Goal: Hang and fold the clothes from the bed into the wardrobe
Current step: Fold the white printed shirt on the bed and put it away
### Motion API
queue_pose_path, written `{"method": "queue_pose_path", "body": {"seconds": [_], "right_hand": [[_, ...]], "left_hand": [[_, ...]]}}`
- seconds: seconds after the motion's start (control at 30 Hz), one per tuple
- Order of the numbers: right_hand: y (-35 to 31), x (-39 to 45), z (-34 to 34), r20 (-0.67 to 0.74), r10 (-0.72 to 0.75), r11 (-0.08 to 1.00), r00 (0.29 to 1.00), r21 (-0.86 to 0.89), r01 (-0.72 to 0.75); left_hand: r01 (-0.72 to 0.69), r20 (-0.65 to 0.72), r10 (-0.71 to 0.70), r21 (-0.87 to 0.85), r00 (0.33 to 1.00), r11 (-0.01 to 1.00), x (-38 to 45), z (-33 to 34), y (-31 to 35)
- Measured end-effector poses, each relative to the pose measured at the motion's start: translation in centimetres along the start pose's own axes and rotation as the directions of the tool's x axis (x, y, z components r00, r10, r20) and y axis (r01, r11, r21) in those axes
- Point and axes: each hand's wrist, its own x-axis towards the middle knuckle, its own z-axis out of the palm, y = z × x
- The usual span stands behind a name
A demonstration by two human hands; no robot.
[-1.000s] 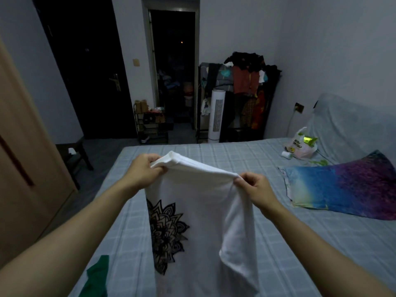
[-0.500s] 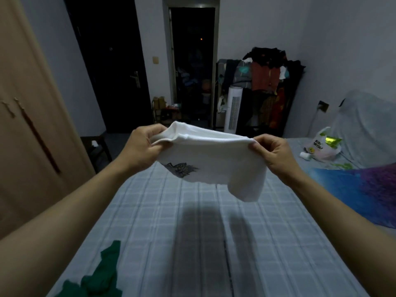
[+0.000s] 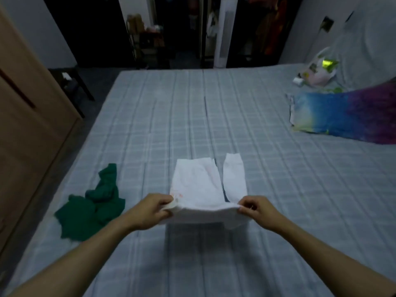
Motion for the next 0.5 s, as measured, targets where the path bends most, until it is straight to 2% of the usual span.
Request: {"method": "queue_pose_path", "body": {"seconds": [0.13, 0.27, 0.37, 0.43, 0.5], "right_hand": [[2.7, -6.5, 7.0, 0.081, 0.071, 0.996, 0.994, -0.056, -0.067], [4.5, -11.2, 12.9, 0.091, 0.005, 0.976, 0.996, -0.217, 0.015], [6.1, -13.6, 17.6, 0.107, -0.011, 0.937, 0.994, -0.346, 0.048], [7.5, -14.9, 20.4, 0.147, 0.047, 0.904, 0.988, -0.427, 0.021], [8.3, -16.1, 22.6, 0.22, 0.153, 0.871, 0.963, -0.49, -0.027]], "left_hand": [[-0.078, 0.119, 0.076, 0.017, 0.99, 0.997, -5.3, 6.9, -2.3], [-0.141, 0.213, 0.116, 0.11, 0.97, 0.984, -8.7, 12.2, -5.0], [-0.131, 0.272, 0.075, 0.196, 0.96, 0.972, -10.7, 16.7, -7.2], [-0.102, 0.315, 0.013, 0.268, 0.949, 0.958, -11.7, 19.7, -8.4], [-0.126, 0.421, -0.052, 0.385, 0.906, 0.914, -12.6, 22.0, -9.4]]}}
